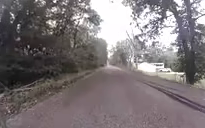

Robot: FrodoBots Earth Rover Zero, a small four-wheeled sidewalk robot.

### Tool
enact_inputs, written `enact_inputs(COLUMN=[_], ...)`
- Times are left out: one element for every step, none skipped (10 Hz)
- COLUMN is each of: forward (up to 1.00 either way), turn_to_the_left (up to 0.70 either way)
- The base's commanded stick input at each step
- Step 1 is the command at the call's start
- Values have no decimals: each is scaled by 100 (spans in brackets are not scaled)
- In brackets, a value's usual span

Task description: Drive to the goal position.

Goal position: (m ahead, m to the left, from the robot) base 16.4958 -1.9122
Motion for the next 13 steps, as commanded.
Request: enact_inputs(forward=[70, 70, 70, 70, 70, 70, 70, 70, 70, 70, 70, 70, 70], turn_to_the_left=[0, 0, 0, 0, 0, 0, 0, -28, -33, -26, 0, 0, 0])
